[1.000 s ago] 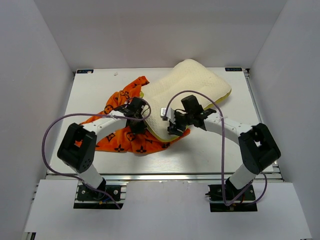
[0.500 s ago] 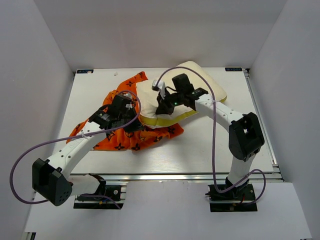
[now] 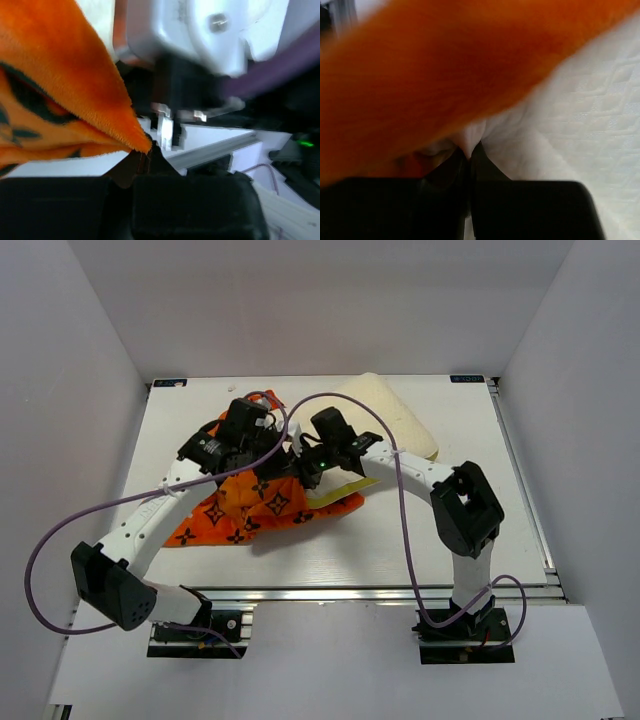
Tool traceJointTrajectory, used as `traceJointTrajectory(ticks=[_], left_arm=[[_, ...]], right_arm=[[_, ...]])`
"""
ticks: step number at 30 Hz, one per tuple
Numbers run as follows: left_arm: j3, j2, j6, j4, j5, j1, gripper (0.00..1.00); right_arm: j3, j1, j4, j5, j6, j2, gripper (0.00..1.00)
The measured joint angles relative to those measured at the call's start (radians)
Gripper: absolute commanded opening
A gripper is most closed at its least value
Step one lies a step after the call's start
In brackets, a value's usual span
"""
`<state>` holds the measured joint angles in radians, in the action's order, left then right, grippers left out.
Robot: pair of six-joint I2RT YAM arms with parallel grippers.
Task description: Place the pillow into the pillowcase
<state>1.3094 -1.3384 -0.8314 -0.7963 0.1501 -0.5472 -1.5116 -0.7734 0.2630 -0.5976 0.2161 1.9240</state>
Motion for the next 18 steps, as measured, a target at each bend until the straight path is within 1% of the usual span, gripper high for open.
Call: traceJointTrajectory(ticks=[1, 5, 7, 9, 10, 13, 15, 17, 18], left_arm=[[0.043, -0.014, 0.001, -0.042, -0.005, 0.002, 0.0], [0.158, -0.054, 0.008, -0.124, 0.0, 0.0, 0.0], [0.176, -0.059, 0.009, -0.144, 0.0, 0.0, 0.0], [0.159, -0.055, 0.007, -0.138, 0.003, 0.0, 0.0], [0.137, -0.047, 0.001, -0.127, 0.01, 0.0, 0.0], [0.012, 0.002, -0.043, -0.011, 0.043, 0.0, 0.0], [-0.113, 0.051, -0.068, 0.052, 0.058, -0.003, 0.0], [-0.212, 0.089, -0.097, 0.113, 0.069, -0.005, 0.0], [-0.256, 0.105, -0.111, 0.142, 0.072, -0.007, 0.0]], right_arm=[[0.01, -0.004, -0.017, -0.002, -0.004, 0.011, 0.0], [0.022, -0.002, -0.064, -0.009, -0.019, 0.026, 0.0], [0.021, 0.001, -0.084, -0.043, -0.044, 0.025, 0.0], [0.023, 0.003, -0.103, -0.096, -0.094, 0.025, 0.0], [0.024, 0.003, -0.116, -0.122, -0.122, 0.025, 0.0], [0.064, 0.005, -0.196, -0.212, -0.238, 0.021, 0.0], [0.105, 0.008, -0.261, -0.266, -0.32, 0.021, 0.0], [0.134, 0.022, -0.296, -0.314, -0.365, 0.026, 0.09], [0.138, 0.029, -0.302, -0.336, -0.373, 0.031, 0.21]])
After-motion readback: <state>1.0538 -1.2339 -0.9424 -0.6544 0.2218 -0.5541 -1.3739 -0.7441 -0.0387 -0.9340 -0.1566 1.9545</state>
